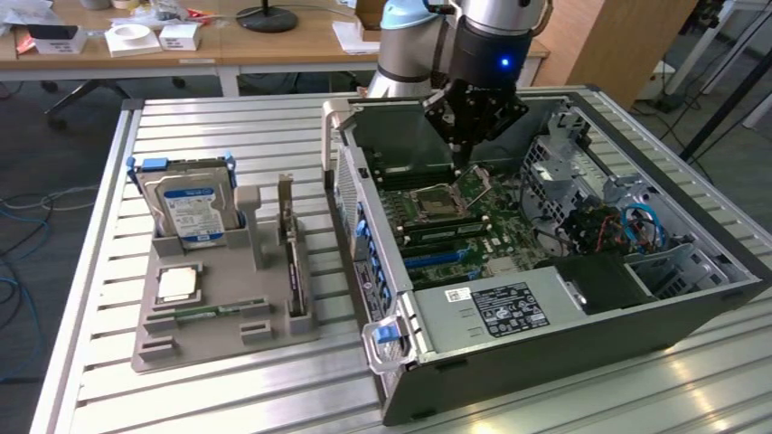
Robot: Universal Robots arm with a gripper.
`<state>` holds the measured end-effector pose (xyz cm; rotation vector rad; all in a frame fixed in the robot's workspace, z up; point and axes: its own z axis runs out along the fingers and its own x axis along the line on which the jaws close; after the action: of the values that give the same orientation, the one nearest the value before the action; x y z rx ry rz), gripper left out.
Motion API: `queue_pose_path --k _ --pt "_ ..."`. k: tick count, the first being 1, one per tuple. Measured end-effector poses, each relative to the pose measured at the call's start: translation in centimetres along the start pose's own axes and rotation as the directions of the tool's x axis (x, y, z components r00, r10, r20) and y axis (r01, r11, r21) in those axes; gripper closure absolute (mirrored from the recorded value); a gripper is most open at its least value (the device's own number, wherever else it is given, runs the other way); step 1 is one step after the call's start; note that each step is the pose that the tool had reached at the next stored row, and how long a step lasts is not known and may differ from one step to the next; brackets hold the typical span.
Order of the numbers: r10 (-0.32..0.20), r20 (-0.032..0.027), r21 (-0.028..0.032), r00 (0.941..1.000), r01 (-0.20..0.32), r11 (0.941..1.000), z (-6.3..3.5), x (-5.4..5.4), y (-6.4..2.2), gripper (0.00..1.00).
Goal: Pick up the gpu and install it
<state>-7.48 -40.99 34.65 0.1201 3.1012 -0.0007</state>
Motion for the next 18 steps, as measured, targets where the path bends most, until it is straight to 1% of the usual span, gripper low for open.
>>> queue_pose_path --k 2,4,7,10,13,18 --pt "0.000 0.0007 0.0093 1.0000 0.000 1.0000 0.02 0.0 -0.56 0.90" --pt "-0.001 0.0009 0.0138 1.0000 0.000 0.9999 0.08 -0.1 -1.11 0.90" --pt "-0.001 0.0011 0.0145 1.0000 0.001 0.9999 0.24 -0.3 -1.74 0.90" --pt "-0.001 0.0011 0.0146 1.0000 0.000 0.9999 0.38 -0.9 -2.08 0.90" --pt "-0.001 0.0011 0.0145 1.0000 0.001 0.9999 0.51 -1.7 -2.25 0.90" --pt "-0.001 0.0011 0.0145 1.0000 0.001 0.9999 0.77 -3.3 -2.25 0.90"
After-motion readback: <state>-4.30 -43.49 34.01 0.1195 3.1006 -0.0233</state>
